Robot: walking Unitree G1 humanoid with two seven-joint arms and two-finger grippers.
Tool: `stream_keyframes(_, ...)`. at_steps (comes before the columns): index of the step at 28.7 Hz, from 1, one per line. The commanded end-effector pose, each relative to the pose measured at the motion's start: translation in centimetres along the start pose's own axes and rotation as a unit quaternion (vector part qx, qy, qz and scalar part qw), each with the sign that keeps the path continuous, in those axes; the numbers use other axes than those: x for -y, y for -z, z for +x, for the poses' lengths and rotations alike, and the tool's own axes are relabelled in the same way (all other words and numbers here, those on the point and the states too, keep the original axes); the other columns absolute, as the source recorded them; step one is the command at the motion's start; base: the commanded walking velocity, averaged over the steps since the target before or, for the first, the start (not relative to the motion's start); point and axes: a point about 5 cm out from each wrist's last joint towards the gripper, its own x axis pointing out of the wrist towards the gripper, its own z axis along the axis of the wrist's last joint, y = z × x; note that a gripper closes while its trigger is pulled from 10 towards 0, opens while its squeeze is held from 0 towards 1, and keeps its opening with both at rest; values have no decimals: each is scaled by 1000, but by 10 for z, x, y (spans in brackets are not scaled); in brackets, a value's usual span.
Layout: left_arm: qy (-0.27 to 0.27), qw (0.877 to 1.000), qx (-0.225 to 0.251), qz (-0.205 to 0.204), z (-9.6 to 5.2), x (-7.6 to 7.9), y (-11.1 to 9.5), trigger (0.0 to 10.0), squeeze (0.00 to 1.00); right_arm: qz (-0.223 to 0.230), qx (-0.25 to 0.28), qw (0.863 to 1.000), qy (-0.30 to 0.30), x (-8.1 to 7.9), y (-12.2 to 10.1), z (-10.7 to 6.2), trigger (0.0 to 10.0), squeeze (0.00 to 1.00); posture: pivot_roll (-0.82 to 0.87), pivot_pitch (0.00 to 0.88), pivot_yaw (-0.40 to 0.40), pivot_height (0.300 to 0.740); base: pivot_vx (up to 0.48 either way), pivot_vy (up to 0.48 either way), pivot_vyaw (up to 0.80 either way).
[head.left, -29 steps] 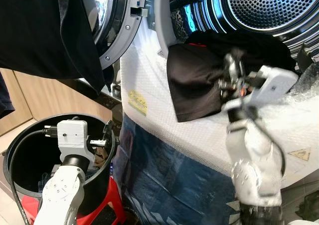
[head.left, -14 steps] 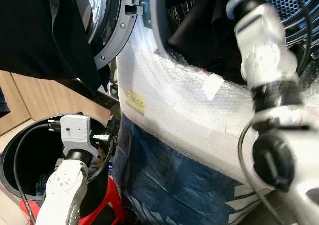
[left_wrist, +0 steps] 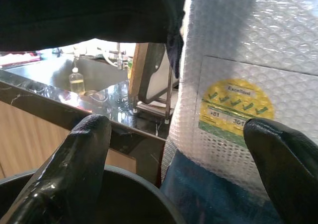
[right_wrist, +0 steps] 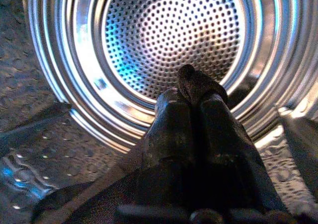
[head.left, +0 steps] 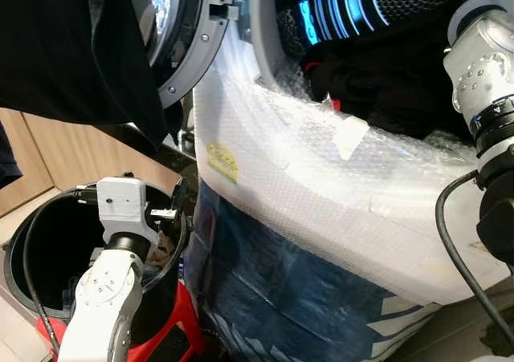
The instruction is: Clothes washing
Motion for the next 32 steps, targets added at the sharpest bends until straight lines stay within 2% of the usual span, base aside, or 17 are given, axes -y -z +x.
stream_keyframes(1, 8, 1000, 3, -2, 1, 4, -3, 10000, 0, -16, -19, 1000, -10, 0, 12, 0, 10000, 0, 185, 0, -130, 740, 0, 0, 0)
stream_keyframes(3, 9, 1000, 1, -2, 1, 4, -3, 10000, 0, -35, -39, 997, -55, -11, 26, -4, 10000, 0, 176, 0, -125, 740, 0, 0, 0)
stream_keyframes(4, 9, 1000, 1, -2, 1, 4, -3, 10000, 0, -35, -39, 997, -55, -11, 26, -4, 10000, 0, 176, 0, -125, 740, 0, 0, 0)
stream_keyframes(7, 16, 1000, 3, 7, 4, 5, -4, 10000, 0, -74, -56, 991, -94, -21, 41, -8, 10000, 0, 178, 5, -128, 740, 0, 0, 0)
stream_keyframes(11, 16, 1000, 6, 3, 6, 6, -5, 10000, 0, -87, -72, 988, -107, -28, 57, -12, 10000, 0, 176, 9, -123, 740, 0, 0, 0)
stream_keyframes(13, 15, 1000, 5, 2, 5, 6, -5, 10000, 0, -91, -64, 989, -97, -28, 54, -12, 10000, 1000, 178, 10, -122, 740, 0, 0, 0)
stream_keyframes(21, 10, 1000, 6, 3, 4, 3, -6, 10000, 0, -112, -47, 988, -99, -31, 44, -11, 10000, 1000, 178, 7, -131, 740, 0, 0, 0)
stream_keyframes(23, 9, 1000, 4, 3, 4, 3, -5, 10000, 0, -95, -43, 989, -105, -34, 37, -11, 10000, 1000, 173, 6, -131, 740, 0, 0, 0)
stream_keyframes(27, 9, 1000, 3, 4, 4, 2, -5, 10000, 0, -91, -36, 987, -128, -38, 32, -11, 10000, 1000, 168, 3, -129, 740, 0, 0, 0)
stream_keyframes(32, 9, 1000, 3, 1, 5, 1, -5, 10000, 0, -79, -37, 988, -128, -34, 29, -10, 10000, 1000, 153, 5, -123, 740, 0, 0, 0)
